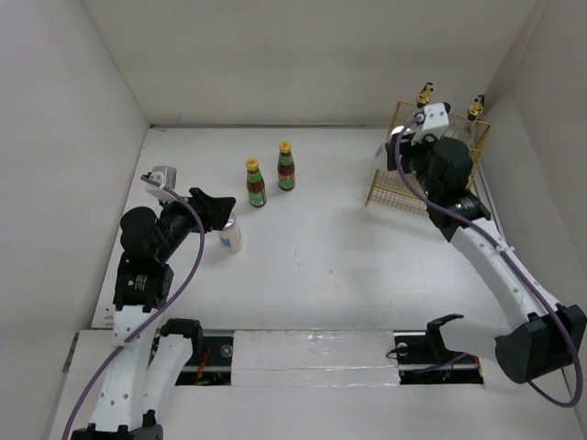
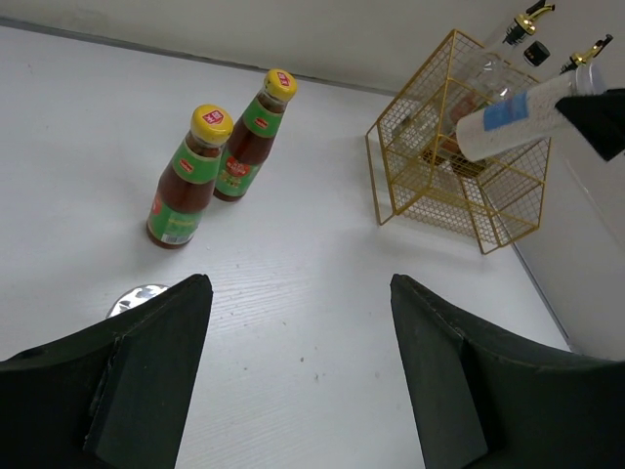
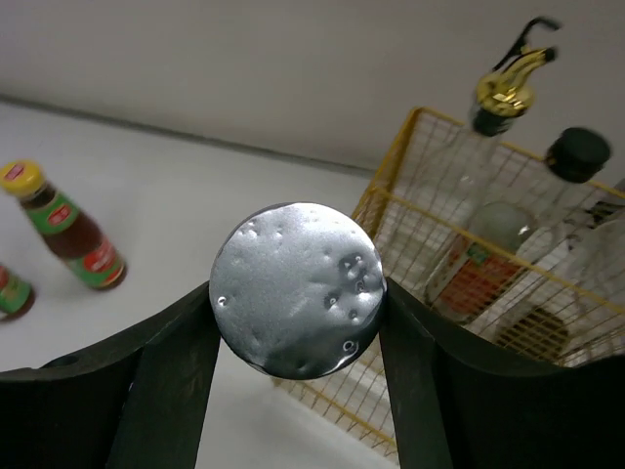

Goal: Organize the condiment bottles

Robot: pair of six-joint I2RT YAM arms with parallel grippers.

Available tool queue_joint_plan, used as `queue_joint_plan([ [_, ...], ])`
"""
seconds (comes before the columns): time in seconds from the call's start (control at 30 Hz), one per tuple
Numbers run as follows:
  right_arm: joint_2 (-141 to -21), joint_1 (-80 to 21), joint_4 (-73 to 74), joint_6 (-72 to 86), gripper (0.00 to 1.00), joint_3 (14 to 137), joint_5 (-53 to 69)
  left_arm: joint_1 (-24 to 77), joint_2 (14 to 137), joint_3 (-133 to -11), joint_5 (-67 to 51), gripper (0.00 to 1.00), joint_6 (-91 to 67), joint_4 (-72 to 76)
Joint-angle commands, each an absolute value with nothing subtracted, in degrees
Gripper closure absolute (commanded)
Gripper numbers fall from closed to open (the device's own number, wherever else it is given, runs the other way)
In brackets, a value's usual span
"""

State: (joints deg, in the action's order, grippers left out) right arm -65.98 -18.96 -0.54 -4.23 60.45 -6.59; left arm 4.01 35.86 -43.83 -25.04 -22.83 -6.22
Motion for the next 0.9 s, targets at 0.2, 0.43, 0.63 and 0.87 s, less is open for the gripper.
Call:
queue_joint_plan([
  [0.2, -77.77, -9.67, -9.22, -5.62, 0.54, 74.69, -4.66, 3.69, 35.51, -43.59, -26.45, 0.31, -22.85, -3.34],
  [0.43, -81.29, -6.15, -11.33, -5.63, 0.54, 75.94, -3.52, 3.69, 35.51, -43.59, -26.46, 0.31, -22.85, -3.34],
  [0.63, -85.07, -5.54, -11.87, -5.63, 0.54, 74.62, -1.41, 3.69, 36.04, -43.59, -26.46, 0.31, -22.85, -3.34],
  [0.87, -91.83, -6.06, -13.71, -4.57, 0.54, 71.28, 0.35, 3.69, 36.04, -43.59, -26.46, 0.30, -22.85, -3.34],
])
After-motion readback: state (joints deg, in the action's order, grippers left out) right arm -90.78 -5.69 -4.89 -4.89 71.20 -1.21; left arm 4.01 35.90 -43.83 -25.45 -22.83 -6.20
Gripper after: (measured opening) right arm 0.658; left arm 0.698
